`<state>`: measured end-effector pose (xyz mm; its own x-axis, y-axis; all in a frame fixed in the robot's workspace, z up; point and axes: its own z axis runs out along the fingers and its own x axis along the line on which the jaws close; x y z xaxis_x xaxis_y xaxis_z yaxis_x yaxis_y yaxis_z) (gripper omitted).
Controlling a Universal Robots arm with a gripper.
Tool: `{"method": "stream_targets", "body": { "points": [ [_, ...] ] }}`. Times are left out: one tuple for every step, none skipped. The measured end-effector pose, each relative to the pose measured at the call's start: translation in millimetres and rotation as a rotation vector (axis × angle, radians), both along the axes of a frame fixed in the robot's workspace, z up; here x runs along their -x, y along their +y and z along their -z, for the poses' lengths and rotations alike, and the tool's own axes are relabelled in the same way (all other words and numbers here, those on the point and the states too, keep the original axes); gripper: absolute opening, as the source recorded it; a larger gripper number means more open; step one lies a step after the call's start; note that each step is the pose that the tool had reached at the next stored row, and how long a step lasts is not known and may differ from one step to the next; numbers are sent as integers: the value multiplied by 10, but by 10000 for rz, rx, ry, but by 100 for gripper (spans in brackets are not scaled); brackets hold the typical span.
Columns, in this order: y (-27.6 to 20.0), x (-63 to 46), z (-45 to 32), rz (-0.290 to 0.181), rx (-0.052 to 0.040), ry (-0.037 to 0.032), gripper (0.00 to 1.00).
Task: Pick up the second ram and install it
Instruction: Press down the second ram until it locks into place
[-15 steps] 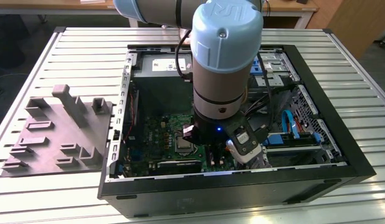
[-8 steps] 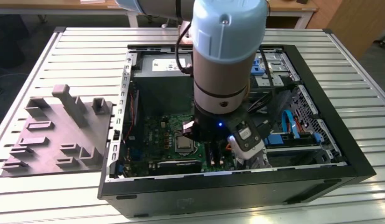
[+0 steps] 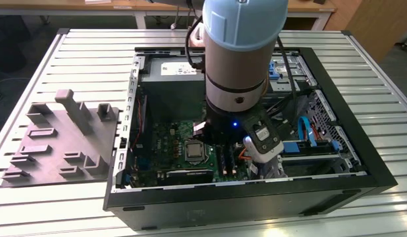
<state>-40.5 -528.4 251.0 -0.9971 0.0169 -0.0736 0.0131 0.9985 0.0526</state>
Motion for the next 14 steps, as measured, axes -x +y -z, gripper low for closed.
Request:
{"method": "stream_targets", "body": {
  "points": [
    [23, 0, 1, 0, -2, -1, 10],
    [54, 0, 1, 0, -1, 0, 10],
    [91, 0, 1, 0, -1, 0, 10],
    [136, 0, 2, 0, -1, 0, 10],
    [177, 0, 2, -1, -1, 0, 10],
    [212, 0, 2, 0, -2, -1, 10],
    [232, 0, 2, 0, -1, -1, 10],
    [235, 0, 2, 0, -3, 0, 10],
    [235, 0, 2, -1, -2, -1, 10],
    [235, 0, 3, -2, -2, -1, 10],
    [242, 0, 2, 0, -1, 0, 10],
    [249, 0, 2, 0, -1, -1, 10],
    [249, 0, 2, 0, -1, 0, 10],
    [250, 0, 2, 0, -2, -1, 10]
  ]
}}
